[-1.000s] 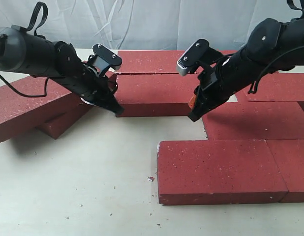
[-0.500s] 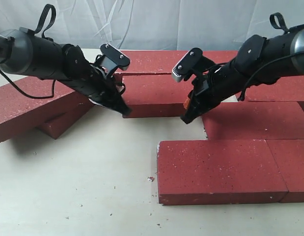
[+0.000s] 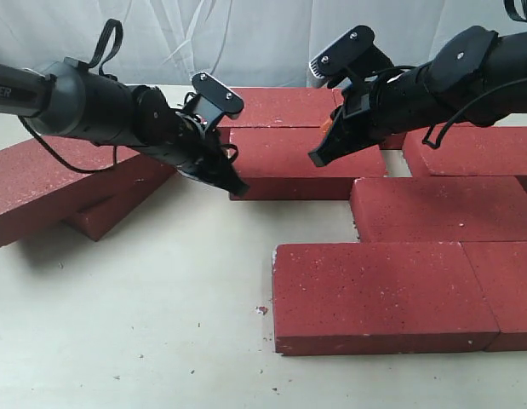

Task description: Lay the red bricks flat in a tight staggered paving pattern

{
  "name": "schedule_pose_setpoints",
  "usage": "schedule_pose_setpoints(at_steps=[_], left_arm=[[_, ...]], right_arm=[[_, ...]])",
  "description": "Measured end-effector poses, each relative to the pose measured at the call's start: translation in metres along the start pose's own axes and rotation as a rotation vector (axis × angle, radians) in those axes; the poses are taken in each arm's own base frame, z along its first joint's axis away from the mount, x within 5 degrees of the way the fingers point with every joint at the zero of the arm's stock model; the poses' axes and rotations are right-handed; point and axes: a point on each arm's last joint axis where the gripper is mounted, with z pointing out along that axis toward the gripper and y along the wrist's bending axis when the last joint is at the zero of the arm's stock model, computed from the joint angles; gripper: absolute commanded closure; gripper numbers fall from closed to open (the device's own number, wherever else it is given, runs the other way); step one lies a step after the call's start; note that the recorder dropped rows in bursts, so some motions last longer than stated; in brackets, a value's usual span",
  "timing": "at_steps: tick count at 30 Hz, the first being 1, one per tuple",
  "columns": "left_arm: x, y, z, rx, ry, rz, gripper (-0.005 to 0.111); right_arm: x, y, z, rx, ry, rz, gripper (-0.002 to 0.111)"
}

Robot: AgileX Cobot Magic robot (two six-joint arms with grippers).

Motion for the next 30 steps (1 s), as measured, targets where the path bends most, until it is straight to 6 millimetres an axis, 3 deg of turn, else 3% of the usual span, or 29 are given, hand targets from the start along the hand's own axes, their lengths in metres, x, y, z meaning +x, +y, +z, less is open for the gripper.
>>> schedule_pose_setpoints(at_steps=[2,11,20,30], left_arm=[[-0.003,-0.009,0.001,0.010,-0.009,0.016,0.107],[-0.003,-0.007,0.003,-0.010,-0.025,0.044,0.107],[0.008,0.029,0.000,-0.040,0.014,-0.058,0.107],[0.006,0.015,0.013,-0.002,0.031,-0.066,0.107]], right_arm=[[0.000,-0.001,0.000,0.007,-0.003,0.000,0.109],[0.000,-0.001,0.000,0.009,-0.003,-0.003,0.109],[0.000,-0.001,0.000,0.012,0.003,-0.028,0.109],[0.002,-0.010,-0.008,0.024,0.008,0.008,0.109]])
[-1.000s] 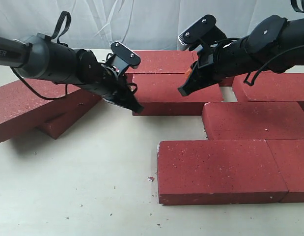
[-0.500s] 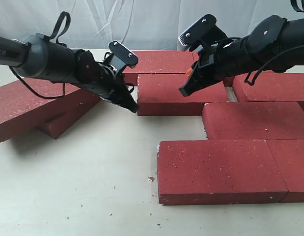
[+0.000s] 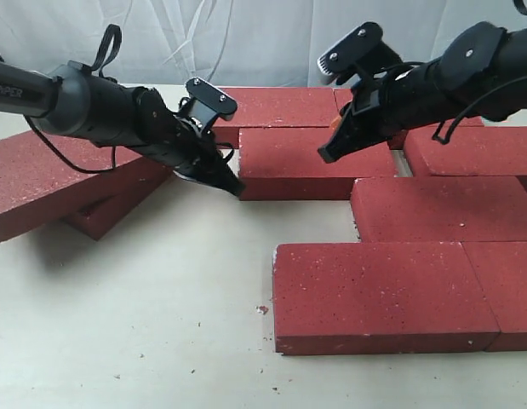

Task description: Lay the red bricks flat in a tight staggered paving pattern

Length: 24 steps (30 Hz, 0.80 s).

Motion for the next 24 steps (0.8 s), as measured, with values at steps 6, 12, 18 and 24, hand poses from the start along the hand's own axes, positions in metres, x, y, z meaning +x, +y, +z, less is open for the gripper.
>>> schedule_pose_setpoints(at_steps=[6,12,18,24], left_arm=[[-0.004,-0.001,0.010,0.020,0.011,-0.025,0.107],[-0.012,-0.012,0.009,0.058,0.017,-0.026,0.107],[-0.017,-0.018,0.007,0.086,0.017,-0.048,0.107],[-0.021,-0.020,0.008,0.078,-0.022,-0.082,0.107]], right_arm=[[0.005,-0.035,-0.043,0.033,-0.003,0.179,0.109],[0.011,-0.045,-0.054,0.037,0.011,0.227,0.109],[0.011,-0.045,-0.053,0.033,0.015,0.231,0.109],[0.012,-0.045,-0.053,0.033,0.016,0.230,0.109]])
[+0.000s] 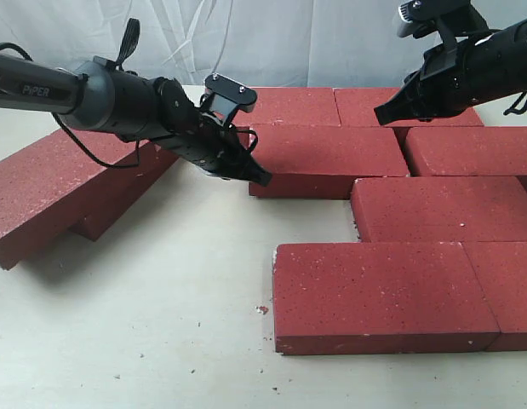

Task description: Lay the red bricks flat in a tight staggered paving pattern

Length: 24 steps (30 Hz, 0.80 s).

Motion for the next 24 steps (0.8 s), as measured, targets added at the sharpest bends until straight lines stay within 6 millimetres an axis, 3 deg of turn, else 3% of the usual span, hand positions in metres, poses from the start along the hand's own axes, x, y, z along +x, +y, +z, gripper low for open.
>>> schedule_pose_setpoints(at_steps=[13,24], left_arm=[[0.011,0.002,0.019,-0.007,0.018,-0.032,0.107],[-0.010,-0.019,0.017,0.037,-0.016,0.010,0.107]], right_arm=[[0.000,0.000,0.000,-0.004,0.004,0.000,0.109],[0.000,0.001,0.000,-0.006,0.005,0.000,0.109]])
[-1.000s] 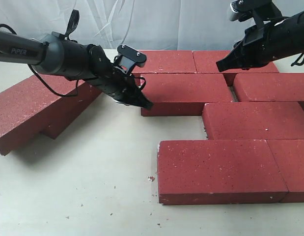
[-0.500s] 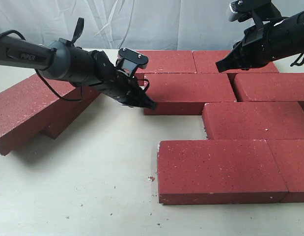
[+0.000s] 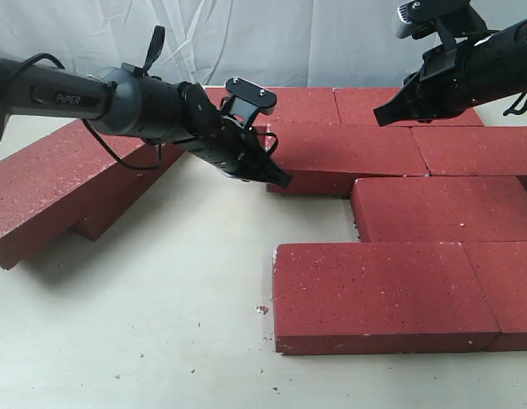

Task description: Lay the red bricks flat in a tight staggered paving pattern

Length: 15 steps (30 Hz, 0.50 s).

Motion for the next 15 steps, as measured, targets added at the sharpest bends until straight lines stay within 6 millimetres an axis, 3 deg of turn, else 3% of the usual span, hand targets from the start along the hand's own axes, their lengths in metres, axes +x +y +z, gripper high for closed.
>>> schedule_pose_setpoints(at_steps=[9,15], left_arm=[[0.011,0.001,0.017,-0.011,0.031,0.031,0.107],[0.002,0.010,0.005,-0.031,0.001,0.016,0.107]], right_arm=[[0.001,0.000,0.002,-0.005,0.008,0.001,0.109],[0.002,0.000,0.004,-0.009,0.015,0.003,0.109]])
